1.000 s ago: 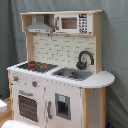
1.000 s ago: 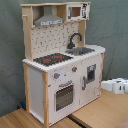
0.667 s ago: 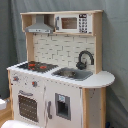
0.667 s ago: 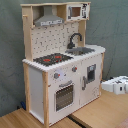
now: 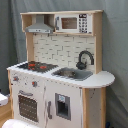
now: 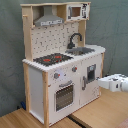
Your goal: Play with the kitchen
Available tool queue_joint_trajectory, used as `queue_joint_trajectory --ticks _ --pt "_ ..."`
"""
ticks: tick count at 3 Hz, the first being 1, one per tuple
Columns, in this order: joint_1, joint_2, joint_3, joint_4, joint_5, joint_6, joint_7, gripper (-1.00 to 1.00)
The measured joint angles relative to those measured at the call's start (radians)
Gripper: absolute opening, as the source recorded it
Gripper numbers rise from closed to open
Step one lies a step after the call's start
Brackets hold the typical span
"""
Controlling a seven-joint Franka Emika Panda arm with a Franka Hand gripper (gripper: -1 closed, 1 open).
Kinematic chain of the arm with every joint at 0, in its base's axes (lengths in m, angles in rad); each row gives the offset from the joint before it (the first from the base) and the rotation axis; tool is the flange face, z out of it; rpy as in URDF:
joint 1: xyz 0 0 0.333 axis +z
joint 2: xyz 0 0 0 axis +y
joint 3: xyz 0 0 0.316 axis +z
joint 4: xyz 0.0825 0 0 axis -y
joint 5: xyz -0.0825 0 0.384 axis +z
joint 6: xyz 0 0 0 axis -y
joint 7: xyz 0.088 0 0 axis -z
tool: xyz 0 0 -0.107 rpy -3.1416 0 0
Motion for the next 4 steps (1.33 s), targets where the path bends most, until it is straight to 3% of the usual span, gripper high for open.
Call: queue_joint_trajectory --ticks 3,4 --pt "-0.208 0.003 0.077 0.072 -0.001 0.185 0.179 1.0" --pt "-0.236 0.018 0.059 0.018 0.0 0.205 0.096 1.0"
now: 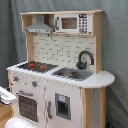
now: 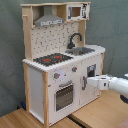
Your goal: Play with the kitchen
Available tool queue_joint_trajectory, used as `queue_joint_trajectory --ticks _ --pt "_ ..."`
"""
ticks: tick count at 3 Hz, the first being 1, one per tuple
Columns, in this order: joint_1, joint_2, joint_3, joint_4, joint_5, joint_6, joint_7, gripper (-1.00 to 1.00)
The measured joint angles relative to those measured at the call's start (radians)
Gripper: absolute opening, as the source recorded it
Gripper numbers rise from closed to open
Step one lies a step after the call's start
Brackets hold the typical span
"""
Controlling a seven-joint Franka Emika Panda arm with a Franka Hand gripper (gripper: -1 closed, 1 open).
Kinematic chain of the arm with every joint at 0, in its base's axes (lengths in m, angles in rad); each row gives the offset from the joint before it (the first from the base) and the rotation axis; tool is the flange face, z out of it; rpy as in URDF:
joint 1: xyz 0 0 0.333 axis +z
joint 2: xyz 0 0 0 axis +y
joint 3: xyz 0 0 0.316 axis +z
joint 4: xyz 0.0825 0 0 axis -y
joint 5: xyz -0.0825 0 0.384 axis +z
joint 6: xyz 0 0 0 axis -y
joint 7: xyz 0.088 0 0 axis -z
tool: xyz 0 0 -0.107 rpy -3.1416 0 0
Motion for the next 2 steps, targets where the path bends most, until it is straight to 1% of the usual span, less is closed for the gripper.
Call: queue_joint_trajectory --ticks 1,2 --pt "0.0 0.0 -0.041 -0.046 0.0 0.024 -0.085 1.0" --pt "-0.021 0.001 -0.057 -0.069 0.0 0.066 -0.174 1.0"
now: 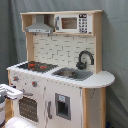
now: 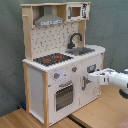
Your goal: Play with the kitchen
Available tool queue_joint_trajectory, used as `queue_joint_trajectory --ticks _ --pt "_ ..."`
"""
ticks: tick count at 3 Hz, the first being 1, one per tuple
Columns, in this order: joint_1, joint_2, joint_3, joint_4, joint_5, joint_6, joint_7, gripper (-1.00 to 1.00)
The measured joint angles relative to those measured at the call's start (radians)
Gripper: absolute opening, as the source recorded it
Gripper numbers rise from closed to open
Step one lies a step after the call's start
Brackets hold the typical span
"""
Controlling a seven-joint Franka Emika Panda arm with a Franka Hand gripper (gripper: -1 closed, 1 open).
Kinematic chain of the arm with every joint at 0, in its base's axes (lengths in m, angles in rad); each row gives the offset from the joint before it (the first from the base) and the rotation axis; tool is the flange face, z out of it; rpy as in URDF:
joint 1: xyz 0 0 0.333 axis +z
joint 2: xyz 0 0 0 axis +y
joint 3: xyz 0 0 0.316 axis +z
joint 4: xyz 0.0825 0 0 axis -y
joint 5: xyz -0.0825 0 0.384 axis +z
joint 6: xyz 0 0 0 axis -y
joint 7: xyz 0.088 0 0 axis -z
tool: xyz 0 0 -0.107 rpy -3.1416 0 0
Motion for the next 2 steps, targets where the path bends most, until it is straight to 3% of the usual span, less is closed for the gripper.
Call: queue_joint_trajectory --ticks 2 --pt "-0.137 0.009 0.0 -0.001 0.0 0.141 -0.073 1.0"
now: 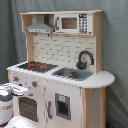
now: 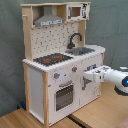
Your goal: Play with the kitchen
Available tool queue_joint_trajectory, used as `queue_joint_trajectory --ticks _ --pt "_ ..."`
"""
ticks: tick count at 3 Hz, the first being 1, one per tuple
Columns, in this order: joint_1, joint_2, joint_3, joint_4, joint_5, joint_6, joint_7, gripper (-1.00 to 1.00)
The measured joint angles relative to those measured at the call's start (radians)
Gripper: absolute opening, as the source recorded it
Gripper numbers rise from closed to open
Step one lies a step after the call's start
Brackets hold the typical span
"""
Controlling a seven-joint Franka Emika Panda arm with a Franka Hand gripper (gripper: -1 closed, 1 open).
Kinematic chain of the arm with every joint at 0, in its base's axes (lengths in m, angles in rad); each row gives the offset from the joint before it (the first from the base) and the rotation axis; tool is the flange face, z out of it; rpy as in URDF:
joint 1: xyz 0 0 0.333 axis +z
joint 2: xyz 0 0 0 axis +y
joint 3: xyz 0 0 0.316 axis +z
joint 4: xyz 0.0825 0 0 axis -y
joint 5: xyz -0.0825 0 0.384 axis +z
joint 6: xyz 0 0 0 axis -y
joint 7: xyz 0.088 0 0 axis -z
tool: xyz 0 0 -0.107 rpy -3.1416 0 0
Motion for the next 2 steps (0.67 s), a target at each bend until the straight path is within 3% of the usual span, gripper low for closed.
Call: queue_joint_trajectory --ticks 2 --pt "-0.131 0.01 0.009 0.001 0.001 0.166 -0.008 1.0"
